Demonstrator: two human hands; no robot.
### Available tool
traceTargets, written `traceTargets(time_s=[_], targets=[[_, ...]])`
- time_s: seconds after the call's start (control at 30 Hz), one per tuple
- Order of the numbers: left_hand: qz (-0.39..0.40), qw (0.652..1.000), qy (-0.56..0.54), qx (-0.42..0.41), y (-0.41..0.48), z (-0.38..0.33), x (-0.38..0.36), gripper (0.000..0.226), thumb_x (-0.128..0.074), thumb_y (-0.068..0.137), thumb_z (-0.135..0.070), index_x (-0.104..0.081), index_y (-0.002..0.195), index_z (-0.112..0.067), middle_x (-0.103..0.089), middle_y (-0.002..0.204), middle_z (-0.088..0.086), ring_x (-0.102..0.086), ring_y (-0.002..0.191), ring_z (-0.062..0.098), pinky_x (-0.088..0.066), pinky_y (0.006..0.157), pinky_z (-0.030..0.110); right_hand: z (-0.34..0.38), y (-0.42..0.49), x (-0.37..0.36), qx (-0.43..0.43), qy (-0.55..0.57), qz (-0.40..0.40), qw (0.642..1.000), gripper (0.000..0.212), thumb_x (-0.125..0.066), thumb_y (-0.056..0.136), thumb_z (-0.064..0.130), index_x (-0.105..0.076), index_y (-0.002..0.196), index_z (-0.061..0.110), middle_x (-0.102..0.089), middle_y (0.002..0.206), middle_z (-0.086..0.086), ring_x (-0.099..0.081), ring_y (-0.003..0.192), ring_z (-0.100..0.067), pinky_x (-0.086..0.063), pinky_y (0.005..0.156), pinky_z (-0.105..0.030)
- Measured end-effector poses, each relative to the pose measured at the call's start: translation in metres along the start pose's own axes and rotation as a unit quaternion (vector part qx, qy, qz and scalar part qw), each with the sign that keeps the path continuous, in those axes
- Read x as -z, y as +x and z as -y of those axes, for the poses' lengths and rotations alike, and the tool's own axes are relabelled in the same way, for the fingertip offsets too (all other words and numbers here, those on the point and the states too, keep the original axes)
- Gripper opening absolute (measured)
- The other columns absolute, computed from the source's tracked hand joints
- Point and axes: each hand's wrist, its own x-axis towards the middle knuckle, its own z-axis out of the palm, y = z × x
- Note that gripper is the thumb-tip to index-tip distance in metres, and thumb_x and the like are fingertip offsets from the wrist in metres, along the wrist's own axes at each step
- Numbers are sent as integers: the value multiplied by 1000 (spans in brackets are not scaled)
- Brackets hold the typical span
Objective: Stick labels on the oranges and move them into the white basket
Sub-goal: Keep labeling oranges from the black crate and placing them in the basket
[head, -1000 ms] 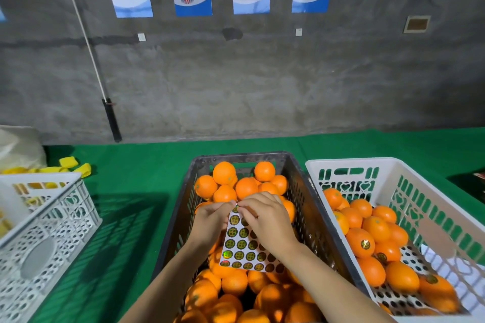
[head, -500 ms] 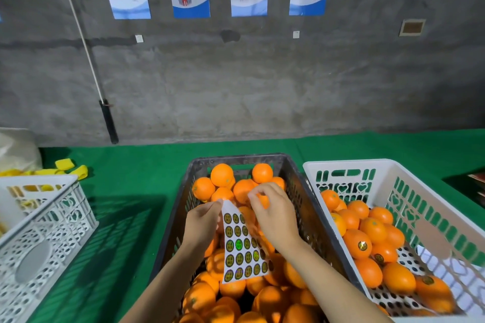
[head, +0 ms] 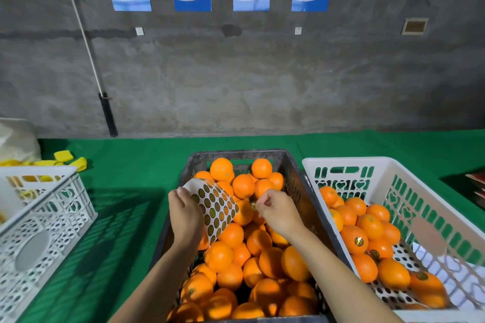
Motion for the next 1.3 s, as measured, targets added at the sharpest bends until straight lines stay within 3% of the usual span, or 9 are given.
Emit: traceTargets(time_s=[0.17, 0.37, 0.47, 0.6, 0.73, 0.93, 1.0, 1.13, 1.3], targets=[[10, 1000, 6, -1, 1, 1, -1, 35, -28, 109, -32, -48, 97, -6, -51, 86, 4, -47, 74, 8, -37, 65, 25, -16, 1, 3, -32, -263, 243, 933, 10, -58, 89, 12, -66, 84, 13, -66, 88, -11, -62, 83, -27, -49, 66, -36], [12, 1000, 8, 11, 0, -2, -2, 33, -27, 109, -32, -48, 98, -8, -52, 87, 2, -49, 77, 11, -38, 64, 26, -21, 2, 12, -119, -338, 331, 873, 12, -53, 82, 18, -51, 71, 16, -51, 79, -4, -46, 68, -20, -33, 53, -30], [20, 1000, 3, 14, 0, -2, -2, 34, -27, 109, -32, -48, 100, -7, -54, 91, 8, -52, 84, 20, -43, 74, 37, -27, 4, 8, -148, -356, 352, 853, 12, -63, 87, 24, -64, 93, 14, -61, 95, -5, -52, 71, -17, -41, 58, -28], [23, 1000, 5, 15, 0, -2, -2, 33, -27, 108, -32, -48, 100, -8, -54, 93, 9, -53, 87, 23, -44, 79, 40, -26, 6, 8, -133, -402, 429, 798, 31, -62, 88, 28, -43, 65, 19, -44, 74, -1, -47, 75, -22, -45, 78, -38], [26, 999, 11, 15, 0, -1, -3, 35, -26, 108, -34, -48, 100, -7, -56, 98, 15, -55, 92, 28, -47, 84, 46, -26, 6, 13, -156, -395, 381, 821, 8, -56, 77, 25, -53, 73, 18, -53, 81, -5, -52, 78, -24, -40, 58, -32], [32, 999, 7, 30, 0, -1, -3, 33, -27, 108, -35, -48, 99, -11, -56, 97, 13, -59, 95, 31, -49, 87, 51, -26, 8, 11, -151, -372, 363, 841, 26, -67, 84, 16, -46, 69, 17, -45, 72, -3, -45, 62, -20, -36, 51, -30], [34, 999, 7, 32, 0, 0, -2, 33, -27, 108, -35, -48, 98, -11, -56, 96, 12, -59, 95, 31, -49, 86, 51, -24, 7, 10, -148, -360, 351, 851, 16, -68, 84, 11, -54, 91, 13, -53, 85, -6, -52, 71, -20, -41, 54, -29], [38, 999, 11, 33, 0, 0, -2, 33, -27, 108, -35, -49, 100, -10, -56, 96, 10, -58, 94, 28, -48, 86, 48, -22, 2, 14, -152, -334, 344, 864, 53, -55, 88, 3, -46, 139, 11, -56, 120, -12, -55, 87, -25, -45, 64, -32], [46, 998, 11, 34, 0, 3, -2, 32, -27, 107, -35, -49, 100, -13, -56, 93, 6, -57, 90, 23, -48, 84, 45, -24, 2, 17, -136, -330, 327, 875, 25, -43, 92, -2, -63, 96, 11, -59, 95, -15, -42, 64, -20, -32, 52, -29]])
